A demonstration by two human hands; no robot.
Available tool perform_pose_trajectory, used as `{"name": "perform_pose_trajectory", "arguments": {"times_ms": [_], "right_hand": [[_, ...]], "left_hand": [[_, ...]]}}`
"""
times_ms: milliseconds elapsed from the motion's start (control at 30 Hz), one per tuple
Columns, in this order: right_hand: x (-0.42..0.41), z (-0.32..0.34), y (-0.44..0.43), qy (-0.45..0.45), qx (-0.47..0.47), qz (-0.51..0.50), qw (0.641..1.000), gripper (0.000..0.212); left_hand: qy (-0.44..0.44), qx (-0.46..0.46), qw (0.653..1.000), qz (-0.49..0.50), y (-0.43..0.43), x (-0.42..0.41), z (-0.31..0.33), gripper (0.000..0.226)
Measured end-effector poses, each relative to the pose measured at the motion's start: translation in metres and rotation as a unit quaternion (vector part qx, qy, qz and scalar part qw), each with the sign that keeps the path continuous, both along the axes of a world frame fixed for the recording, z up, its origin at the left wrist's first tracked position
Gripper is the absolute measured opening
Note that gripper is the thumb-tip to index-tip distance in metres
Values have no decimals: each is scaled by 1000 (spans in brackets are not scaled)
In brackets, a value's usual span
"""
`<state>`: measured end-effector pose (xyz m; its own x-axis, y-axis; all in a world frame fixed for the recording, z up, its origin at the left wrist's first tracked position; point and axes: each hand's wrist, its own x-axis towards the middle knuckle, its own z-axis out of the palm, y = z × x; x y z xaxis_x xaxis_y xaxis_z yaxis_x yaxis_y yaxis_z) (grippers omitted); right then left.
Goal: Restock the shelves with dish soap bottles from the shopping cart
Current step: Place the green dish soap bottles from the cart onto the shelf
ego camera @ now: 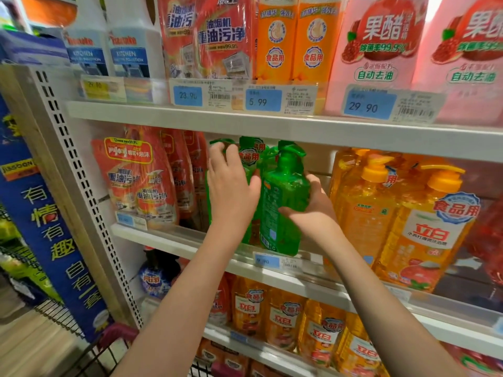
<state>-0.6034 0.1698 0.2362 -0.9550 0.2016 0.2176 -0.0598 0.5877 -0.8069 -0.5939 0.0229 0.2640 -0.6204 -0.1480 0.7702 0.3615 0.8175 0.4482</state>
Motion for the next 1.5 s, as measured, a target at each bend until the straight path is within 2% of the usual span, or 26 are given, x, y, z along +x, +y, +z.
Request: {"name": "perform_pose_trajectory", "arguments": {"times_ms": [67,100,167,233,300,433,500,567,633,700,800,933,1133,1300,1500], "right_hand": [[3,0,4,-12,5,21,1000,93],[4,0,6,-12,-1,30,999,93],[6,-1,10,-6,-36,43,998,92],[9,-3,13,1,-63,48,997,89],[13,-5,13,9,-64,53,996,85],[27,-7,5,36,-67,96,992,82],[33,-8,3,43,-64,104,992,74],[31,-2,3,51,-74,84,992,56],[18,6,6,54,-90,50,993,42],[-1,15,6,39,-104,40,993,44],[-22,24,9,19,-110,104,988,46],[-30,30,9,-23,-120,174,977,49],[-29,22,2,24,-113,109,987,49],[-20,21,-2,49,13,34,998,56],[-13,19,-3,31,-48,51,997,51]], "left_hand": [[-58,-22,997,-56,12,3,3,33],[-110,-38,990,-82,18,3,4,36],[-194,-80,972,-101,32,1,5,56],[-210,-143,965,-66,41,-4,4,77],[-206,-158,965,-43,43,-11,1,84],[-286,-134,946,-74,26,-27,8,80],[-305,-212,928,-41,15,-31,17,77],[-292,-286,913,-4,9,-30,22,72],[-270,-297,916,3,10,-22,23,66],[-199,-299,933,9,12,-13,17,57],[-125,-288,950,5,9,-8,2,50],[-112,-265,958,-11,5,-15,-10,51],[-115,-289,950,-9,-1,-22,-6,52],[-105,-317,942,-13,-6,-18,-5,53],[-158,-292,941,60,28,2,-6,68]]}}
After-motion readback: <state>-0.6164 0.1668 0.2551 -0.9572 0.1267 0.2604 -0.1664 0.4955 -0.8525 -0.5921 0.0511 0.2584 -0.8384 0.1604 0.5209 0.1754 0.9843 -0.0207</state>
